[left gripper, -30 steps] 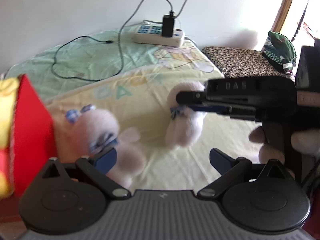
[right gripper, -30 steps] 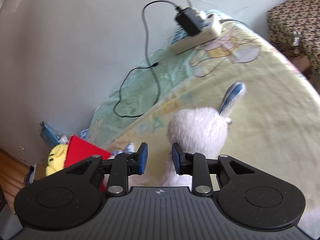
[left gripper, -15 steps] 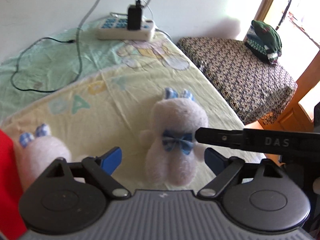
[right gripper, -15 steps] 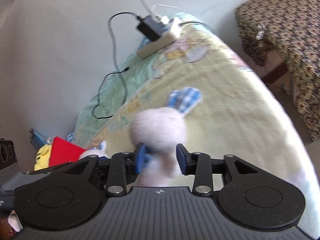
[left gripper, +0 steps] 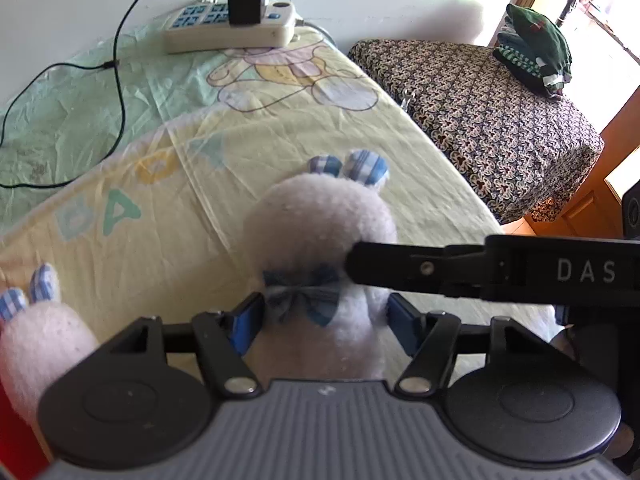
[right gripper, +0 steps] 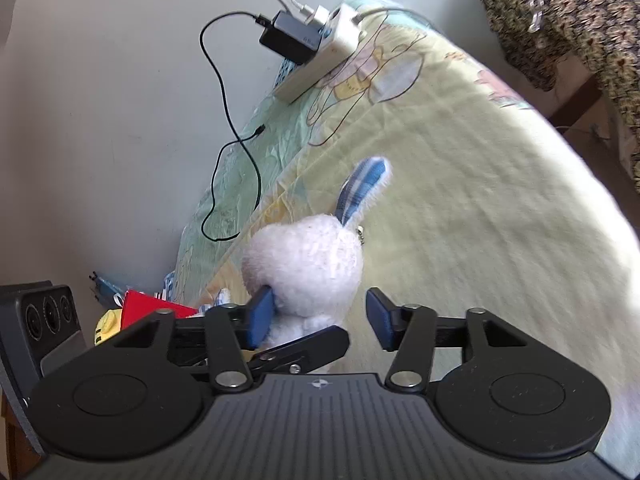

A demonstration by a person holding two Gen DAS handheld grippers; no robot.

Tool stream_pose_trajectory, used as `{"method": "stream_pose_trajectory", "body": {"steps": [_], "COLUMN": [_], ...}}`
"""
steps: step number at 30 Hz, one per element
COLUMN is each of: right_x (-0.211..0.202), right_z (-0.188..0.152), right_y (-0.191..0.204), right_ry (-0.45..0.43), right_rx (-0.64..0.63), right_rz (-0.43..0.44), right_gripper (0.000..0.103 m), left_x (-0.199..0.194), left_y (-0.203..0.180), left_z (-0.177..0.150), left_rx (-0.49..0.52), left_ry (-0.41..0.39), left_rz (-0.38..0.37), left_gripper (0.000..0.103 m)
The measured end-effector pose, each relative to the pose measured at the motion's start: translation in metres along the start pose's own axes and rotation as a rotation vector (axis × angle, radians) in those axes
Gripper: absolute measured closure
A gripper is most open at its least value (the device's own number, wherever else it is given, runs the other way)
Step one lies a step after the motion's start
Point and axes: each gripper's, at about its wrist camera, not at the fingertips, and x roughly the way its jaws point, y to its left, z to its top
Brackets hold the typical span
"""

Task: Organize objects
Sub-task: 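Close the right tool on the white bunny plush and lift it, then carry the white bunny plush with the right tool over the red box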

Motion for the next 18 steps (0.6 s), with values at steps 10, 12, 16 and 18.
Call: {"method": "stream_pose_trajectory", "body": {"steps": [10,12,16,18], "right_x": [0.033,0.035,0.034,0.031], "right_z": [0.011,0.011,0.010,0.009], "right_y": [0.006,0.008,0.009,0.010], "right_ry": [0.046,0.049,0.052,0.052], "right_rx": [0.047,0.029,0.017,0.009], "right_rz": [0.093,0.093,0.095,0.094], "right_gripper": [0.047,0.047,0.051,0.052], "left_x": [0.010,0.011,0.011,0.009], "left_y": [0.001,0.002,0.003,0.003], "left_z": [0.003,0.003,0.003,0.002], "left_rx": [0.047,0.048,0.043,0.041], "left_ry": [-0.005,-0.006,-0.010,-0.010], "left_rz": [0.065,0.074,0.078,0.082], "left_gripper": [0.044,0.046,0.049,0.051]}}
